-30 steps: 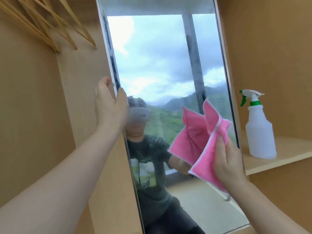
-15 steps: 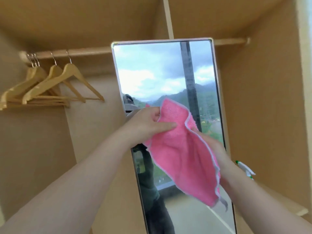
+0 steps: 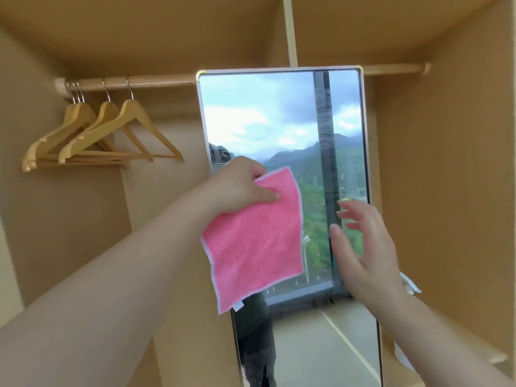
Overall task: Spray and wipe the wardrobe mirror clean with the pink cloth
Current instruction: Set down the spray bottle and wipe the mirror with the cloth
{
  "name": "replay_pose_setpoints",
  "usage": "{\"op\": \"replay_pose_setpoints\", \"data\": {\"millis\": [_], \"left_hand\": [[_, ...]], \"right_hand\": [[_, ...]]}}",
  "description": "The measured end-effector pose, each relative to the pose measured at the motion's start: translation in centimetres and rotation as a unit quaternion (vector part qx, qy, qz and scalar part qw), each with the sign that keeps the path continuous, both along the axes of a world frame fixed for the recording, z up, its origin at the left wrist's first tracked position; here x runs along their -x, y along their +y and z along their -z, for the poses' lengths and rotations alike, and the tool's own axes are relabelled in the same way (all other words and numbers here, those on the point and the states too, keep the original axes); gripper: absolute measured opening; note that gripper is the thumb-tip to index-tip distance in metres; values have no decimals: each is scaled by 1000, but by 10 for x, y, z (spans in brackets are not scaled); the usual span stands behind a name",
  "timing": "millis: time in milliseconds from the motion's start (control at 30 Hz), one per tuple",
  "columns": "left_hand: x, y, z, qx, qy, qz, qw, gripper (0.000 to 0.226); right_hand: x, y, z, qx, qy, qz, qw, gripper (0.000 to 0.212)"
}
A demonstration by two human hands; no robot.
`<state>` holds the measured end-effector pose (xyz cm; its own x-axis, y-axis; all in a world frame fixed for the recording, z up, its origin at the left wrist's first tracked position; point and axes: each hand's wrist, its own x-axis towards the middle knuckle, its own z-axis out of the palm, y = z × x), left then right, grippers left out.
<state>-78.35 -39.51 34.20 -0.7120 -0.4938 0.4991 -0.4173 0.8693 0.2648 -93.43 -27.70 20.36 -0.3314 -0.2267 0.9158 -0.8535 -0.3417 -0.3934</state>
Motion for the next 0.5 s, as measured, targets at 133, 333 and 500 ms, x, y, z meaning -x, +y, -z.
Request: {"op": "replay_pose_setpoints", "data": {"millis": [133,333,500], "left_hand": [[13,8,-12,21,-7,6,1000,34],[39,24,-19,14,5,41,999,23],[49,29,-26,14,64,63,996,18]], "right_hand": [[-11,-22,6,3,326,108,939,58],[-23,-61,11,-97,295,200,929,91],[1,-82,-7,-39,285,231,929,76]]}}
